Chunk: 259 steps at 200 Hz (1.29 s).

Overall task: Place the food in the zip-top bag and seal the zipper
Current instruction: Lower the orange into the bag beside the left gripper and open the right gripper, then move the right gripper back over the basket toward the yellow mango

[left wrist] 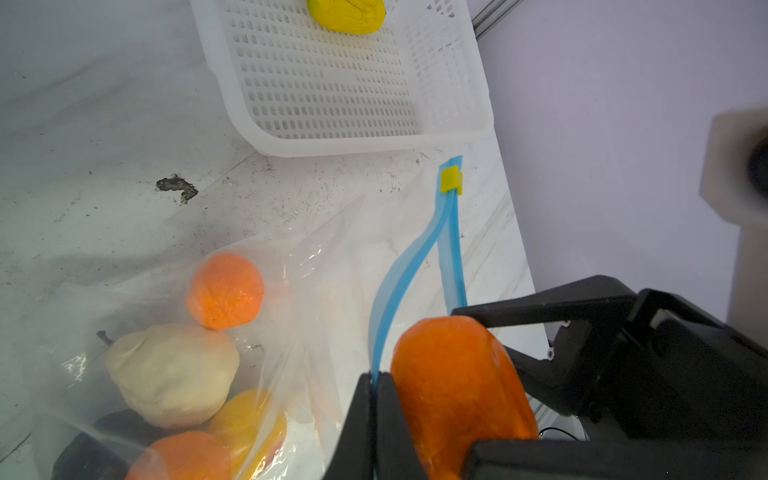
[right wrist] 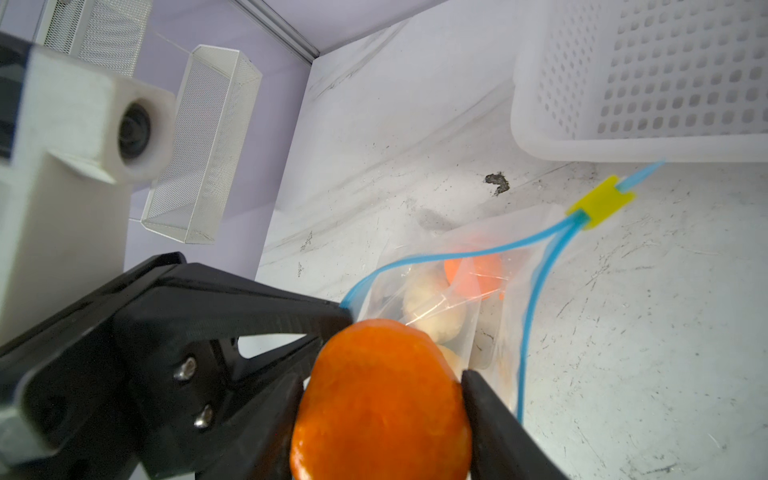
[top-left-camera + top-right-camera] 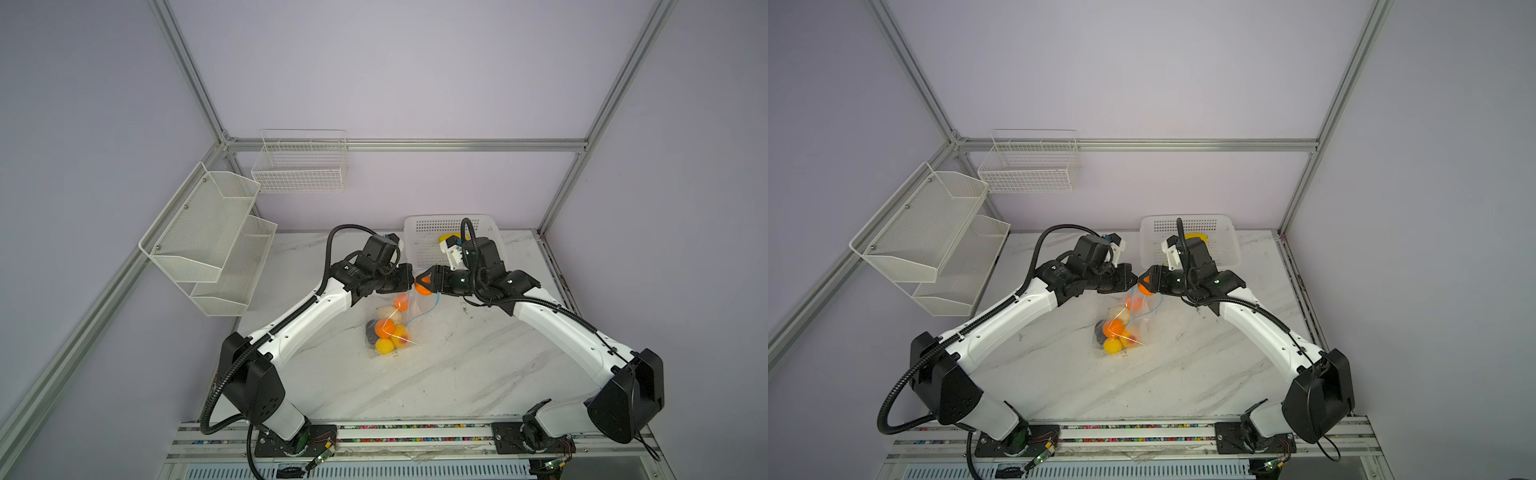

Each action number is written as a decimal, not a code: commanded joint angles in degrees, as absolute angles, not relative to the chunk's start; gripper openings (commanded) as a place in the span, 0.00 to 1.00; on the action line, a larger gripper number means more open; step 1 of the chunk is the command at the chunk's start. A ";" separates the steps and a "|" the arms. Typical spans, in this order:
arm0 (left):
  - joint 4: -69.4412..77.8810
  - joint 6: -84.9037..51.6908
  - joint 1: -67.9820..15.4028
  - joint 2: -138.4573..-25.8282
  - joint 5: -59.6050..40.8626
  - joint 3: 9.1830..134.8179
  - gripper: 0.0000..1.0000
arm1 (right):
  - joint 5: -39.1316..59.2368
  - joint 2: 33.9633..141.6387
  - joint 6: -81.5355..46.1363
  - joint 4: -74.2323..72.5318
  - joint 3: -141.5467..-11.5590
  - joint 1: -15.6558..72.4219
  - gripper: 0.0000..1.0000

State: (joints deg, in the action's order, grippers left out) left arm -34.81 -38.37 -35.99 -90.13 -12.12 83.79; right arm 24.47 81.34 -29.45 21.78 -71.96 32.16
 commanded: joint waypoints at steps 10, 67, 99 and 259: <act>-32.34 -38.17 -36.29 -87.63 -13.26 85.52 0.00 | 23.87 81.98 -29.09 22.15 -72.17 32.45 0.62; -32.43 -38.10 -36.28 -87.54 -13.10 85.42 0.00 | 23.17 81.87 -28.83 22.59 -72.86 32.45 0.66; -32.45 -38.06 -36.25 -87.41 -13.11 85.34 0.00 | 22.93 81.43 -28.78 22.68 -72.98 32.43 0.68; -33.24 -37.72 -36.29 -86.40 -11.94 85.69 0.00 | 5.50 81.00 -19.28 23.97 -81.48 30.45 0.69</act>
State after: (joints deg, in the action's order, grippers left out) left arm -34.39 -38.35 -36.07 -88.49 -12.16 83.79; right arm 11.29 79.29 -22.90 23.83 -79.83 31.66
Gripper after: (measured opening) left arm 0.047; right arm 0.690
